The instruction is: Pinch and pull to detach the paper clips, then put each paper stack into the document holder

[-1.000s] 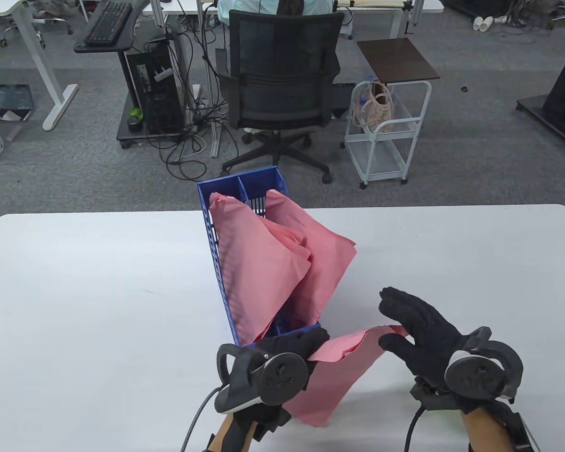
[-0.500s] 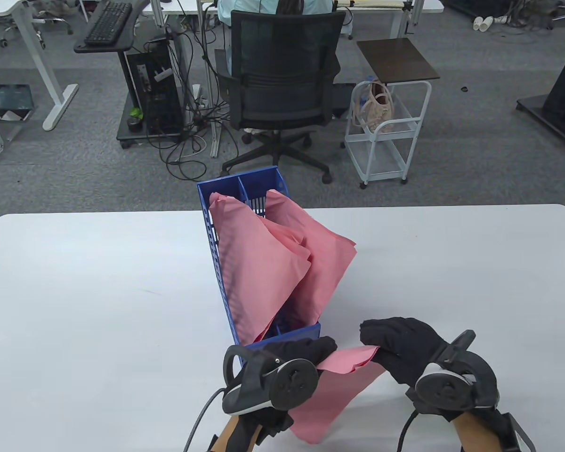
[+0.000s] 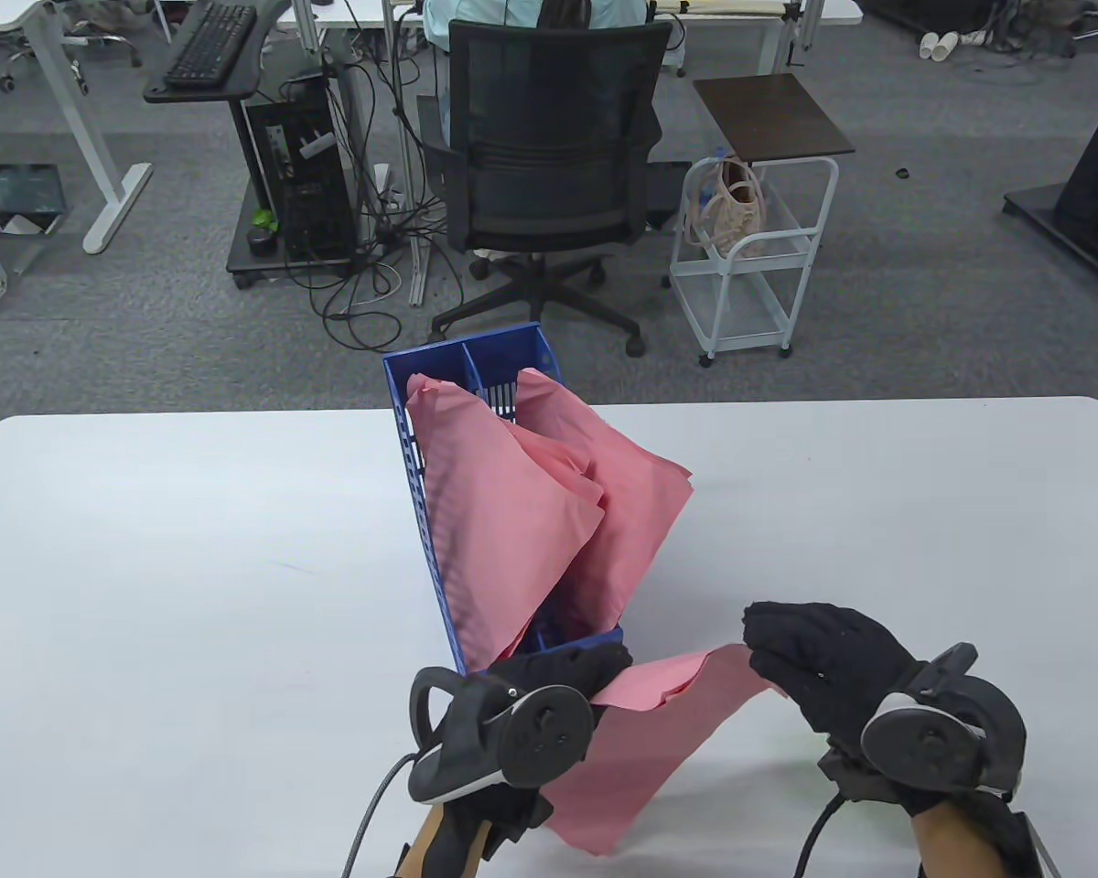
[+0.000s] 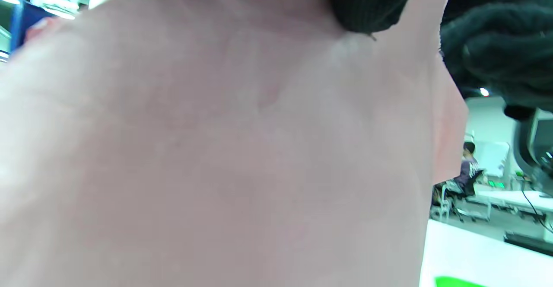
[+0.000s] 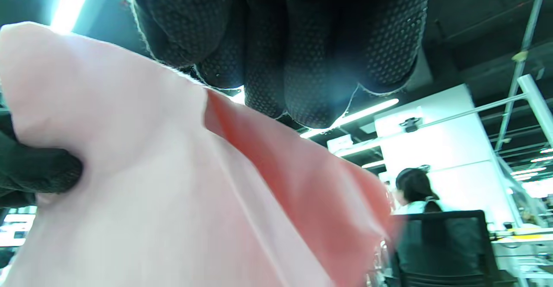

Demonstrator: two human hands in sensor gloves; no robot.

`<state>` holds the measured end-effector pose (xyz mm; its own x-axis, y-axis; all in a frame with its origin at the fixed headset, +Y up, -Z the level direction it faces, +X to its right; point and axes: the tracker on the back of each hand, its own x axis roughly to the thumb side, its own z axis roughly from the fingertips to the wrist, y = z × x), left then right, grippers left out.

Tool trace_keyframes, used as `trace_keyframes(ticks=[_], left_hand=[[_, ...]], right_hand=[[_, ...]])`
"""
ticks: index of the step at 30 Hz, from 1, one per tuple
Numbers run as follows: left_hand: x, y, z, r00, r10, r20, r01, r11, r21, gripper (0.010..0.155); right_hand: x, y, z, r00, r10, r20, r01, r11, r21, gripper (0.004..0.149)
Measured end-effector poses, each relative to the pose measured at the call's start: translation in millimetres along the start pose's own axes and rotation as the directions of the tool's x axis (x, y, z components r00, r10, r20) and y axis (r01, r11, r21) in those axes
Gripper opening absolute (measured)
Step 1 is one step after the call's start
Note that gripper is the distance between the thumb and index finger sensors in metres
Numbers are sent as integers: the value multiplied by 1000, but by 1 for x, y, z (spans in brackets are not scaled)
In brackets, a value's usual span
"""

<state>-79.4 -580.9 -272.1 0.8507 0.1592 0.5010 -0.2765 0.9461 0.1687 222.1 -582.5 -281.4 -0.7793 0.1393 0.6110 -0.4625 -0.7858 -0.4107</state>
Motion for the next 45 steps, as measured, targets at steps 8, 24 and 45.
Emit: trace_keyframes(ticks=[8,24,45], left_hand=[[-18,20,13,996,50,-79,-40,991,130,44],[-20,26,17,993,39,-110,-20,985,174,45],[34,63,12,969,-190,-155,217,959,183,46]], right_hand=[[-37,6,18,958,225,-180,-171,947,273,35],[-99,61,71,816,424,-393,17,663,749,44],[-111,34,36,867,271,-419,8,832,555,79]])
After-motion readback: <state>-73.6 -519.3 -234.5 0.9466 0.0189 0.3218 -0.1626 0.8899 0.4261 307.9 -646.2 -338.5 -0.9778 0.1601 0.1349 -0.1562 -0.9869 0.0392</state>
